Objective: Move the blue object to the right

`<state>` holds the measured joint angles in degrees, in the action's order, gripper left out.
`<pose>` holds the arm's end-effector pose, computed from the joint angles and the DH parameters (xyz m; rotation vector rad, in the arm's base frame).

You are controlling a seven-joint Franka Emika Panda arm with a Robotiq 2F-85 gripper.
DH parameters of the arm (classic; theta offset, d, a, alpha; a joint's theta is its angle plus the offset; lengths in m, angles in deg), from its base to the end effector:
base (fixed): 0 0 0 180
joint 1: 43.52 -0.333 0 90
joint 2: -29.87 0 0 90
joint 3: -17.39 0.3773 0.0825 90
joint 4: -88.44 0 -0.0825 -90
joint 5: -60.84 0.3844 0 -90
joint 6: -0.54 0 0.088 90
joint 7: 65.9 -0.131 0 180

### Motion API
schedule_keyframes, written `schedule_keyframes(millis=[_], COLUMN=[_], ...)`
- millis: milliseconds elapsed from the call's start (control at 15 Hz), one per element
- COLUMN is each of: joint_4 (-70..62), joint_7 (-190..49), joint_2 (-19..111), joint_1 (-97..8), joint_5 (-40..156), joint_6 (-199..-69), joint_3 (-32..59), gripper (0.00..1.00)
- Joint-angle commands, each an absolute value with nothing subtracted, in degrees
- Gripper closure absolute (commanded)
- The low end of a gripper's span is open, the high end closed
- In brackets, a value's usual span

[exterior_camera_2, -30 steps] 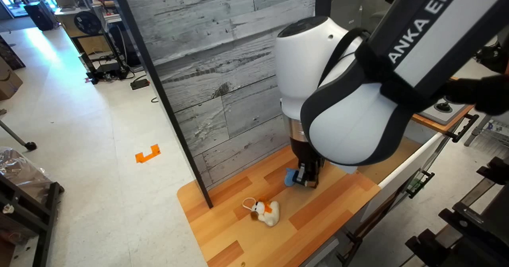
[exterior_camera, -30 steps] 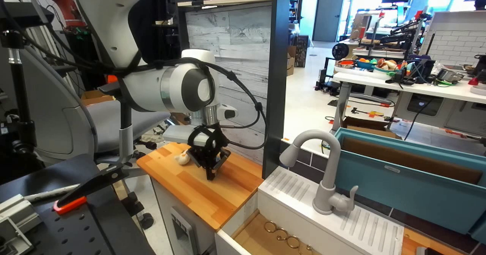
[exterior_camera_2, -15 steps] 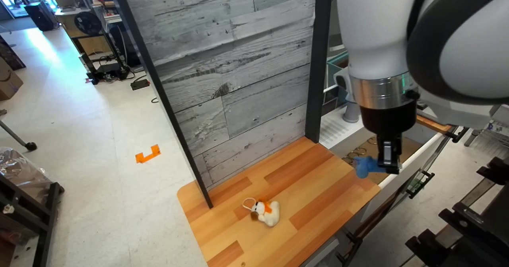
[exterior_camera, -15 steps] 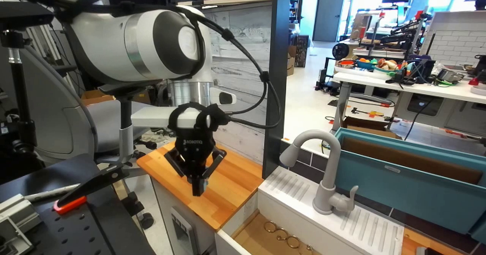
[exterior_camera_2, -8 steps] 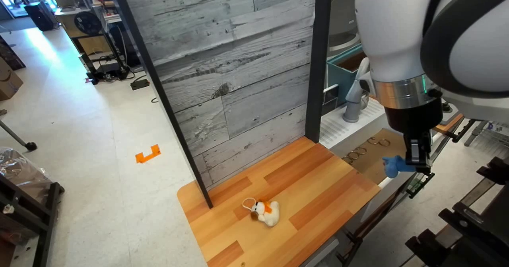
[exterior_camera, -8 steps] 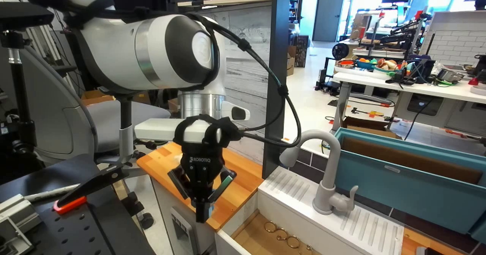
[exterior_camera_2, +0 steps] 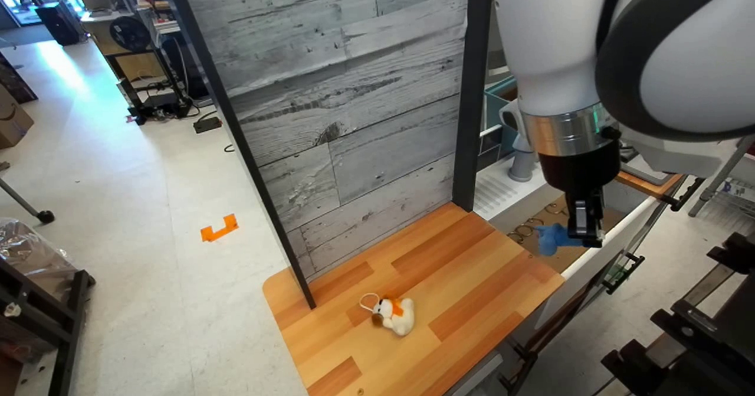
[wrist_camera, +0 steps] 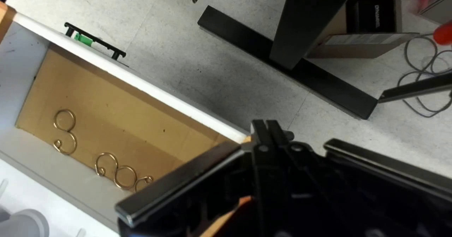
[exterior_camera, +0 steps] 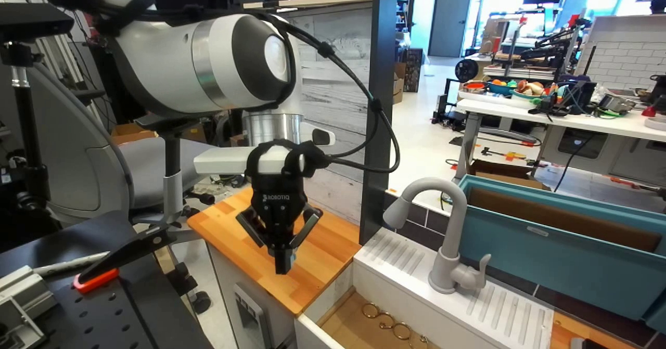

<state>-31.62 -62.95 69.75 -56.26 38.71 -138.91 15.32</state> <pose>0.5445 0.0944 0.0842 2.7381 0.8204 -0.4912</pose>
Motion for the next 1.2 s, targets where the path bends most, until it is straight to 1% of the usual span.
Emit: schedule_keyframes(millis=[0, 800, 867, 933, 1000, 1067, 1133], joint_4=[-25.3, -7.6, -6.8, -6.9, -7.3, -8.6, -9.7], joint_7=[-63.7, -67.0, -67.1, -66.9, -66.7, -66.5, -66.4], joint_2=[74.3, 90.2, 90.8, 90.7, 90.4, 89.3, 88.2], joint_1=[-56.1, -56.8, -56.8, -56.7, -56.6, -56.6, -56.6], joint_5=[39.3, 40.5, 40.6, 40.6, 40.6, 40.5, 40.4], joint_6=[-138.1, -135.2, -135.0, -135.4, -136.0, -136.7, -137.2], joint_3=[16.6, 15.4, 15.4, 15.5, 15.7, 16.0, 16.2], gripper=[0.99, 0.99, 0.72, 0.71, 0.66, 0.57, 0.51])
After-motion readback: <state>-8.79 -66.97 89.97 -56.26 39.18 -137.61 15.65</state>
